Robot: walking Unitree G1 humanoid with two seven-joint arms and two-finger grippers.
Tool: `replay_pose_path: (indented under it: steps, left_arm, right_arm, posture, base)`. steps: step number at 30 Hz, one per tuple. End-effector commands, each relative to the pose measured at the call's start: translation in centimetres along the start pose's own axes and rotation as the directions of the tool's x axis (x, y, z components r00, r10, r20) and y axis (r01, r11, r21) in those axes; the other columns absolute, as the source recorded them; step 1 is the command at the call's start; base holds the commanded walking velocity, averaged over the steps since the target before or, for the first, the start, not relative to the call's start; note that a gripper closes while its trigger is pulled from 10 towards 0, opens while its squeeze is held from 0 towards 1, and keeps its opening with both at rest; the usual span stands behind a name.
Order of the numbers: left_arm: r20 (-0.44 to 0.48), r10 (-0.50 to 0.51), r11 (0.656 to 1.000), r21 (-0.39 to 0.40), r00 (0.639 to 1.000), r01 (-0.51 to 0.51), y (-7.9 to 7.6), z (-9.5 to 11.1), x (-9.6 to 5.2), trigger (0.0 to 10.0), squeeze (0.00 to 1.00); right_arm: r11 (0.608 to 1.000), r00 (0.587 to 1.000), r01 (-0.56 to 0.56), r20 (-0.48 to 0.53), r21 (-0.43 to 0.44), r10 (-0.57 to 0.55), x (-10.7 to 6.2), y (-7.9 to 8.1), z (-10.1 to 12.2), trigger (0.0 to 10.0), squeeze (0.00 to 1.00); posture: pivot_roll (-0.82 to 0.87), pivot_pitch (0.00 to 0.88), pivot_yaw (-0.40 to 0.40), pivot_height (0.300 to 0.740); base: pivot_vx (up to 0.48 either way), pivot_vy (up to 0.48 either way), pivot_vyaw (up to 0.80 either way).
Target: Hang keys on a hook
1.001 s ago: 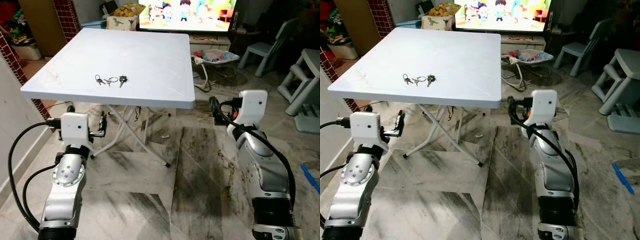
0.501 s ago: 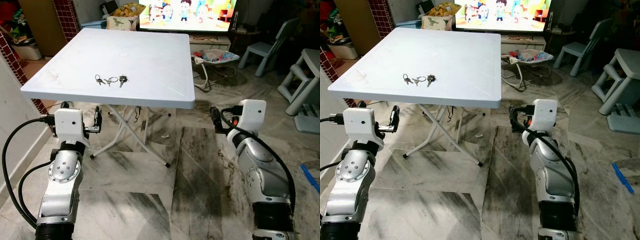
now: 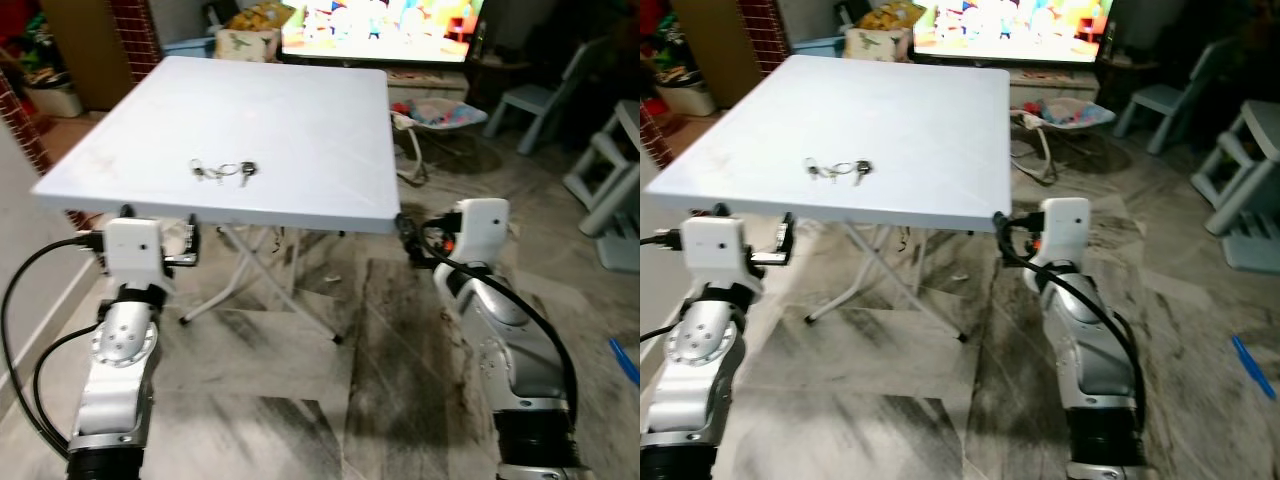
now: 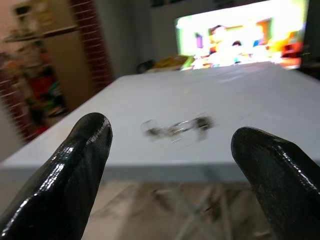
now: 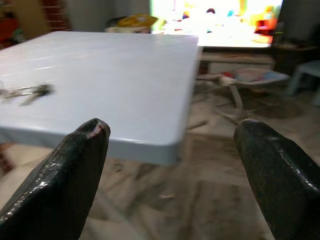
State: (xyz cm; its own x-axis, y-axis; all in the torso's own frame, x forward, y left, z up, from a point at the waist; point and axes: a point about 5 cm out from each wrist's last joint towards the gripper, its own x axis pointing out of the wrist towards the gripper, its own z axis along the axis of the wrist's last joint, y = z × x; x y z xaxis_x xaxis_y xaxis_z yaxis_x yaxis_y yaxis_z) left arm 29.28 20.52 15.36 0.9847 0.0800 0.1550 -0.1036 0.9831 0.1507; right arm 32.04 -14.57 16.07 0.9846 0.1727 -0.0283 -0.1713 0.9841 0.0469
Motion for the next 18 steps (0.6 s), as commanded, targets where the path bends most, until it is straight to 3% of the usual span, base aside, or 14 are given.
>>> replay_pose_path:
  steps: [1, 18]
  left_arm:
    - [-0.003, -0.029, 1.0, -0.011, 1.0, 0.029, -0.86, -0.07, -0.04, 10.0, 0.0]
    - [-0.023, -0.027, 1.0, -0.007, 0.999, 0.027, -0.98, -0.43, -0.11, 10.0, 0.0]
  right_arm:
    - [1.0, 0.999, 0.018, 0.031, -0.026, -0.017, -0.24, -0.63, 0.75, 10.0, 0.0]
    - [0.999, 0.998, -0.033, 0.048, -0.027, 0.035, -0.25, -0.09, 1.05, 10.0, 0.0]
  posture:
    - [0.01, 0.0, -0.001, 0.74]
    - [0.0, 0.0, -0.002, 0.74]
  base:
    - [0.465, 0.0, 0.0]
    - [0.464, 0.0, 0.0]
